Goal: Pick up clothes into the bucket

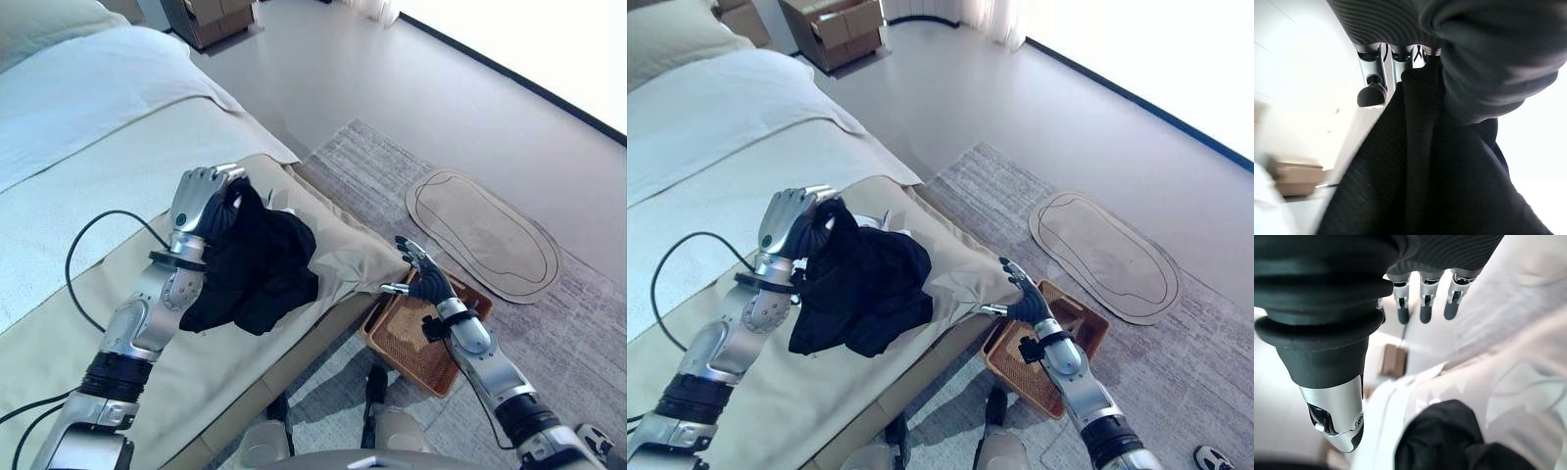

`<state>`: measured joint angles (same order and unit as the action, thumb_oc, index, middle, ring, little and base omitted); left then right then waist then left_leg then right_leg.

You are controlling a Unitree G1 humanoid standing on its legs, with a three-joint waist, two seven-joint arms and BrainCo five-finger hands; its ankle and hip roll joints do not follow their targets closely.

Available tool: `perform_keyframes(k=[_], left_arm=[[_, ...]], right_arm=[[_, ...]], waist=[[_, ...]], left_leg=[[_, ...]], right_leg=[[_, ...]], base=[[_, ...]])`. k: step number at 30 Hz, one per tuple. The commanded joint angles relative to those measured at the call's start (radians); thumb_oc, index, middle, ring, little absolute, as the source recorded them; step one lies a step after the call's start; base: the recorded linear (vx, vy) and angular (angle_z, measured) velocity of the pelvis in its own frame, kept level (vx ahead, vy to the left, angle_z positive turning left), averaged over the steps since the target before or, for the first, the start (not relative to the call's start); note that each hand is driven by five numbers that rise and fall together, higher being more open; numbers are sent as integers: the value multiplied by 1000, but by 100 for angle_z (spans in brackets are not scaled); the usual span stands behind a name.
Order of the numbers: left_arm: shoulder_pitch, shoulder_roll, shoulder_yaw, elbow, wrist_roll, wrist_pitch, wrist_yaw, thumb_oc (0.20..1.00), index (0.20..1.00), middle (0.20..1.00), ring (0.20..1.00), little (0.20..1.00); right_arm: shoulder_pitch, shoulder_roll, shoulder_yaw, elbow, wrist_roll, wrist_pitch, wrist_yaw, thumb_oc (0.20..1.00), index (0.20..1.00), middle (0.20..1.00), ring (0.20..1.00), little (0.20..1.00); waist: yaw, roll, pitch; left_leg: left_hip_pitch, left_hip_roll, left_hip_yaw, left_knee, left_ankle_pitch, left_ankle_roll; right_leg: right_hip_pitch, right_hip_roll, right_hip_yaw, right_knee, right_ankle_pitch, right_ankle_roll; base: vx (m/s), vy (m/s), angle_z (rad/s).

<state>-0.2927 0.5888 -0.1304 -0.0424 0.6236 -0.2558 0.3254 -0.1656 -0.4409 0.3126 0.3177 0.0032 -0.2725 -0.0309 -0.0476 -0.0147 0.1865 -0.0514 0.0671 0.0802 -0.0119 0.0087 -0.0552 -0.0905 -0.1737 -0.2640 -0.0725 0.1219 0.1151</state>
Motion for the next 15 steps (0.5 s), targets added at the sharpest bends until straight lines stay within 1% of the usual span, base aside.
perform_keyframes(k=[1,2,4,8,9,12,15], left_arm=[[-82,11,15,-45,-120,-57,-20,200,200,200,200,200],[-104,5,2,-77,-154,-68,-36,200,200,200,200,200],[-117,-1,-6,-88,-183,-73,-49,200,200,200,200,200],[-191,-15,-46,-119,-251,-72,-82,200,200,200,200,200],[-192,-14,-46,-119,-252,-72,-83,200,200,200,200,200],[-254,-21,-75,-141,-285,-69,-92,200,200,200,200,200],[-297,-14,-84,-152,-280,-64,-92,200,200,200,200,200]], right_arm=[[-52,20,39,-47,-59,-31,-9,1000,1000,1000,1000,1000],[-79,36,64,-50,-51,-27,3,1000,1000,1000,1000,1000],[-90,42,77,-56,-43,-26,12,1000,1000,1000,1000,1000],[-147,88,149,-61,-21,-9,46,1000,1000,1000,1000,1000],[-148,88,149,-60,-21,-9,46,1000,1000,1000,1000,1000],[-178,126,192,-49,-3,6,60,1000,1000,1000,1000,1000],[-189,137,207,-47,-3,12,65,1000,1000,1000,1000,1000]], waist=[[7,-27,-40],[12,-26,-53],[12,-25,-57],[21,-21,-83],[21,-21,-82],[25,-17,-102],[25,-17,-109]], left_leg=[[-35,-3,-17,-13,-2,6],[-17,-1,-18,-16,-3,5],[-7,0,-18,-19,-4,4],[33,7,-17,-32,-9,3],[34,8,-17,-32,-9,3],[53,11,-15,-36,-12,2],[61,13,-13,-38,-12,1]], right_leg=[[12,-69,32,50,-26,71],[32,-66,29,47,-31,69],[40,-65,26,45,-33,69],[81,-58,19,31,-40,68],[82,-57,19,30,-40,68],[100,-52,20,21,-43,67],[108,-49,18,17,-45,67]], base=[[68,-19,-1],[47,-18,2],[28,-11,2],[52,-19,4],[48,-15,5],[24,-6,2],[11,-5,0]])
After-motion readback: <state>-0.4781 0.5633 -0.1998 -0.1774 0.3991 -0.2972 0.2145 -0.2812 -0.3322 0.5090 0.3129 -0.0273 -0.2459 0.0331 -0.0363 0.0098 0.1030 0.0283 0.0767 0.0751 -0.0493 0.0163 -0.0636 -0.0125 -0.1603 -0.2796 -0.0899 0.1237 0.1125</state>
